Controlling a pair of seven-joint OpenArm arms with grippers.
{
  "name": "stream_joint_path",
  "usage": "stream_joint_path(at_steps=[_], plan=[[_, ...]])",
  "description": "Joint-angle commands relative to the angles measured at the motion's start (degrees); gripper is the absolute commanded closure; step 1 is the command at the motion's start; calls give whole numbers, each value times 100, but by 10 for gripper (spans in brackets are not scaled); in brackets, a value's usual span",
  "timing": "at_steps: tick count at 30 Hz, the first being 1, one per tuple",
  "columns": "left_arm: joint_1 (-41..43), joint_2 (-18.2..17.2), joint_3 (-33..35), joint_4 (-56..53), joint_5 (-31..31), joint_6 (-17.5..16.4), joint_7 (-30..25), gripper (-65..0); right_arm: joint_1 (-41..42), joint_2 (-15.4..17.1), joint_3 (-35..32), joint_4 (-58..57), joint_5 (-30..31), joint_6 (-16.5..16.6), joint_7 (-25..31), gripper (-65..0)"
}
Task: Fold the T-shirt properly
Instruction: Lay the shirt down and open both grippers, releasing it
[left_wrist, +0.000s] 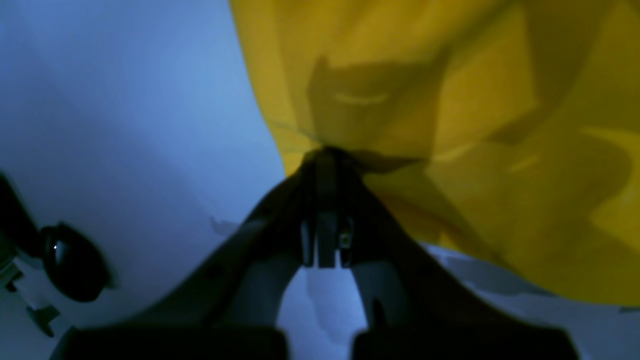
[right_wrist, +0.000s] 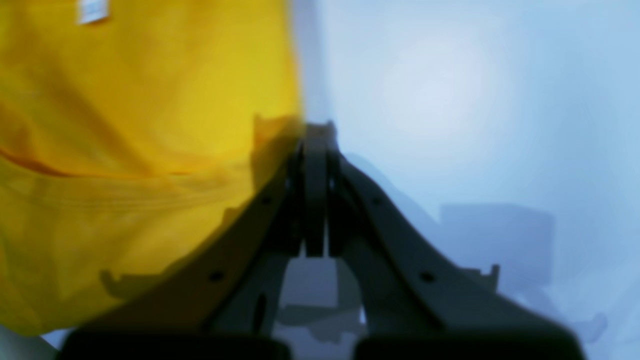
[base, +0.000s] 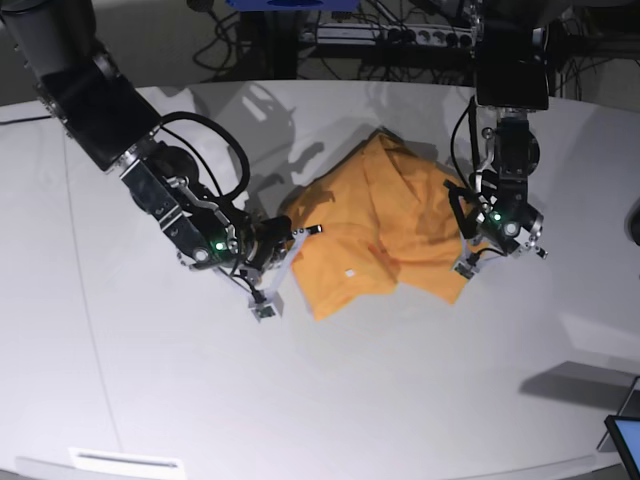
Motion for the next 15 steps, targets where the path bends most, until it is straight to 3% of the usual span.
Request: stream_joint_path(at_steps=[1,7,12,15], plan=[[232,283,184,-145,-1695,-186,-336,0,64,-25,32,110,14,4,68,0],[144,-59,-80,400,-1713,-195,-336,0,-182,-33,67,514,23,-5,76,0],[-6,-59,-748,980,-1757,-239,-95,0,-244,-51,85,919,23,-22,-179,0],[-67,-130,-951,1077,-2056,-318,-95,0,-208,-218,172,928,-13,-22,-337,0]])
